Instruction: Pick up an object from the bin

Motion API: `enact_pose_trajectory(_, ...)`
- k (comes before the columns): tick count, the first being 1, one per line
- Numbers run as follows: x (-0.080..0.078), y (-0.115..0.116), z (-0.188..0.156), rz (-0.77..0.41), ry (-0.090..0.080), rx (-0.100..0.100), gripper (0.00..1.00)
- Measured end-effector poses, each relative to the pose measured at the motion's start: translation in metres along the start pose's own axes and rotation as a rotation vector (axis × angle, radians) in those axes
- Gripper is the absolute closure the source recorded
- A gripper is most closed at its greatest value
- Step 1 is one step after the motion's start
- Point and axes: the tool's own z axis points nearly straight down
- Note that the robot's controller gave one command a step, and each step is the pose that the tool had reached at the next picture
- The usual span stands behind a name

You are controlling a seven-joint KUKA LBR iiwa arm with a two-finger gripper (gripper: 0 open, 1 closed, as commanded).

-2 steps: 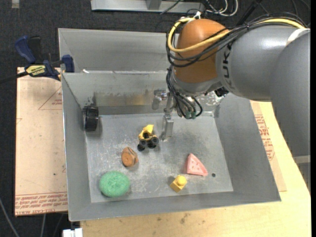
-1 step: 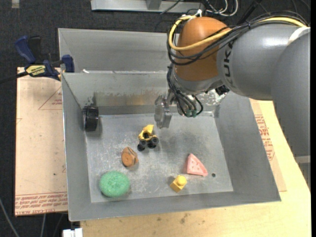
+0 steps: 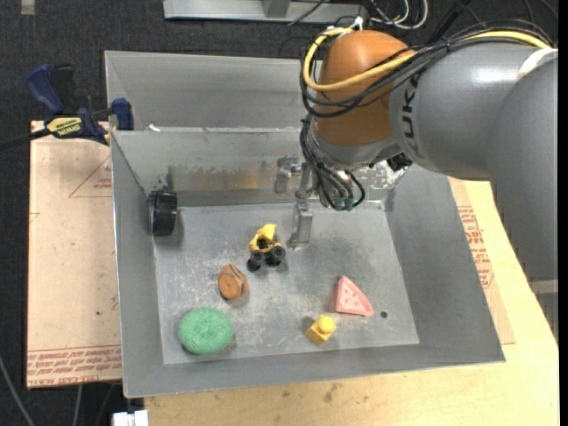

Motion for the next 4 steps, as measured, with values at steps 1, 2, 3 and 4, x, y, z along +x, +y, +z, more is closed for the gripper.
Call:
enact_pose_trajectory(1, 0.000, 0.000, 0.000, 0.000, 0.000, 0.000, 0.00)
enact_pose_trajectory(2, 0.002, 0.007, 0.024, -0.102, -0.009, 0.001, 0.00)
enact_pose_trajectory(3, 0.019, 0.019, 0.078, -0.348, -0.001, 0.000, 0.00)
enact_pose_trajectory(4, 0.012, 0.014, 0.087, -0.388, -0.001, 0.000, 1.00)
